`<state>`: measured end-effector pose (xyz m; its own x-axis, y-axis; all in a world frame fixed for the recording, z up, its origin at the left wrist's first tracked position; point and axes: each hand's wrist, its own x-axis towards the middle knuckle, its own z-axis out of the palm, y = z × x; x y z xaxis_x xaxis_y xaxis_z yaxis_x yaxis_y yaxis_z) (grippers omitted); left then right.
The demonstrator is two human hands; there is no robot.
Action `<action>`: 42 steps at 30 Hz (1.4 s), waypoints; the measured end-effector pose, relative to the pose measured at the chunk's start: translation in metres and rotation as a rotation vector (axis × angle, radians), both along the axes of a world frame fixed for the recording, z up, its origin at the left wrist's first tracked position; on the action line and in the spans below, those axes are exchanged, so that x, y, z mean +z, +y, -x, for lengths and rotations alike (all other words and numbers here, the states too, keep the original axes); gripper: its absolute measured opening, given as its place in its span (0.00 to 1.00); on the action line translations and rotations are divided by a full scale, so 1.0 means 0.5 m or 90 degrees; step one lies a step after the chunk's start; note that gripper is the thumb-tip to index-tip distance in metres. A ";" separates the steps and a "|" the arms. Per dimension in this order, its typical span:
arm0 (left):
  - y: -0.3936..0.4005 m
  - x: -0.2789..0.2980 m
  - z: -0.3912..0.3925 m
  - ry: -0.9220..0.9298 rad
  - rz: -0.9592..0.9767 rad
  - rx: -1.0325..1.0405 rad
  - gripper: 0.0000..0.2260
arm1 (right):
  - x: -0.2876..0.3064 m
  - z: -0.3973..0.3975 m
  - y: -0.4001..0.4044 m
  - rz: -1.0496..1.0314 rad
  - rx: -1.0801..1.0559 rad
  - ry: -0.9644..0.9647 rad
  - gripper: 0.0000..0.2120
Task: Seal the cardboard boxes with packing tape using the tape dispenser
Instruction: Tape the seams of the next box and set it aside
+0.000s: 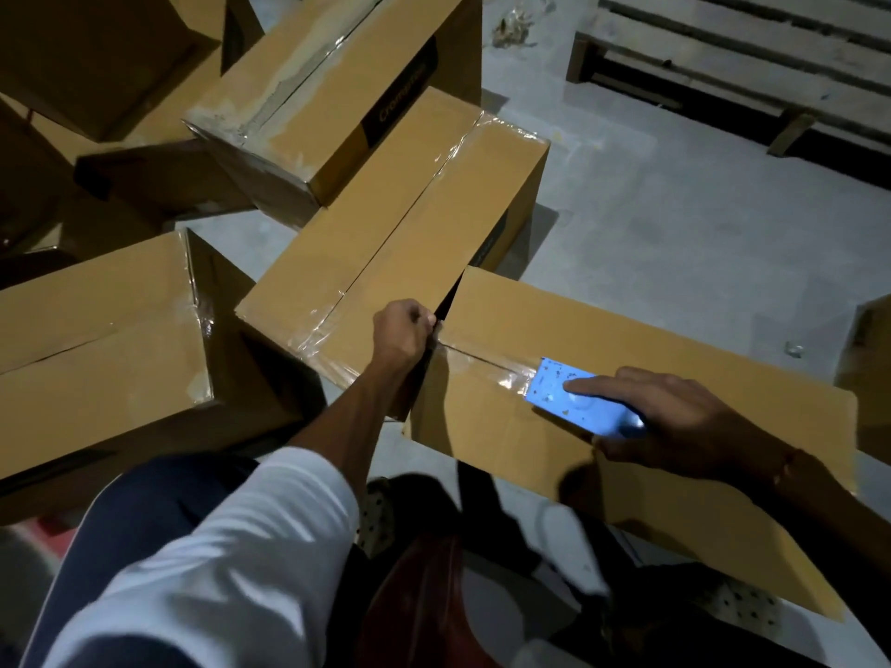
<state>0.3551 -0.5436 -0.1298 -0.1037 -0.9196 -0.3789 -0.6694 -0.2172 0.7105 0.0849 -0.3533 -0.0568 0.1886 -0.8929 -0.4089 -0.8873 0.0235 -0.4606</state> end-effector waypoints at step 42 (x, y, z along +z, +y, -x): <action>0.028 -0.074 0.002 -0.166 0.181 -0.063 0.09 | -0.082 -0.035 -0.083 -0.079 -0.001 0.092 0.31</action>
<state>0.3538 -0.5298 -0.1669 -0.1312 -0.9820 -0.1358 -0.8428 0.0383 0.5369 0.1024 -0.3949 -0.0980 0.1182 -0.8341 -0.5389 -0.9440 0.0740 -0.3216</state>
